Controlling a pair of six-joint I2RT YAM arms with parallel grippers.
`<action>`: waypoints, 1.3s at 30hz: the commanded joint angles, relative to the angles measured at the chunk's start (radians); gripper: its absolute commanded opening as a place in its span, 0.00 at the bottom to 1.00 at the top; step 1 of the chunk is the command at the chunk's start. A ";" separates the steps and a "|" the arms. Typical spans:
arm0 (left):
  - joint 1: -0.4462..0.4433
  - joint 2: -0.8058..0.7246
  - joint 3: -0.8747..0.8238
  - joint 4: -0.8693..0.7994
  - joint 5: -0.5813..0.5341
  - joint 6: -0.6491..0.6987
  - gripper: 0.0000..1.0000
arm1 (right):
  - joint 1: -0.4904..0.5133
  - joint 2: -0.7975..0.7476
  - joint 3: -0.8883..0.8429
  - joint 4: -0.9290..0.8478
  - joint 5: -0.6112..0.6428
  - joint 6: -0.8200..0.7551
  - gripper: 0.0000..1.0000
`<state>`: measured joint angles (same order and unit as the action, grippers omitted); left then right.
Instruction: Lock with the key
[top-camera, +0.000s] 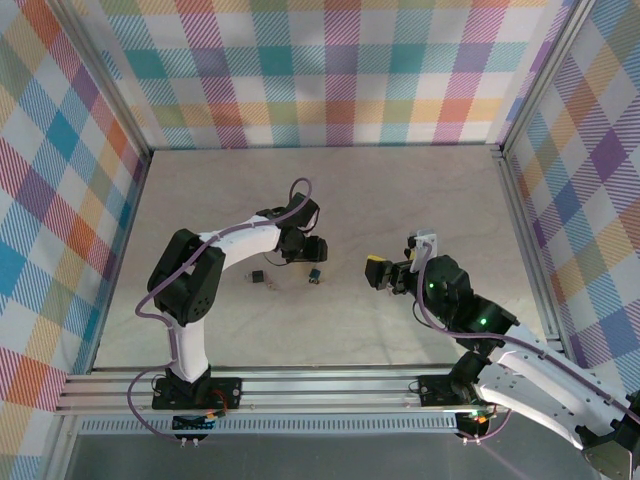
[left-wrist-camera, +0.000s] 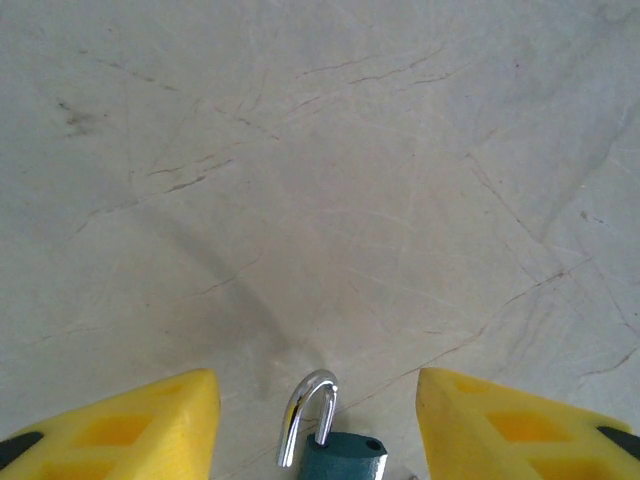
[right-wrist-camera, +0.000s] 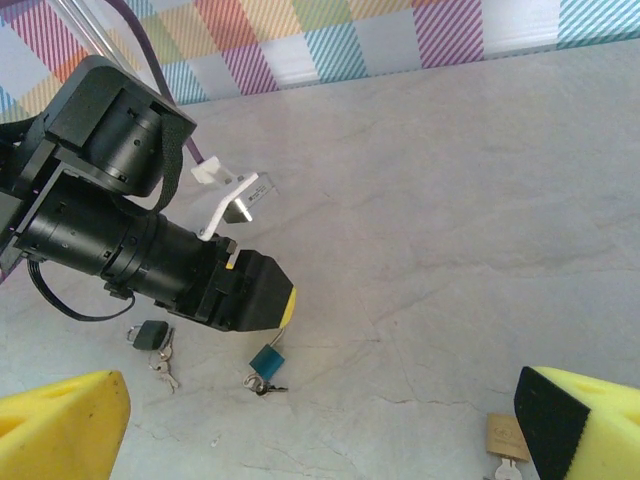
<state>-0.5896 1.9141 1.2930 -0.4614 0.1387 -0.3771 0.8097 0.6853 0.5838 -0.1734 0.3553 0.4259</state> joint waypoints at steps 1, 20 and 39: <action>-0.010 0.019 -0.014 0.015 0.028 0.001 0.53 | -0.009 -0.004 -0.006 0.027 -0.001 -0.007 0.99; -0.013 0.042 -0.028 0.002 0.033 0.020 0.41 | -0.009 -0.001 -0.008 0.027 0.008 -0.012 0.99; -0.016 0.031 -0.047 0.027 0.042 0.013 0.26 | -0.009 -0.001 -0.008 0.026 0.010 -0.012 0.99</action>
<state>-0.5938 1.9408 1.2644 -0.4442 0.1555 -0.3729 0.8097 0.6853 0.5835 -0.1730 0.3557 0.4255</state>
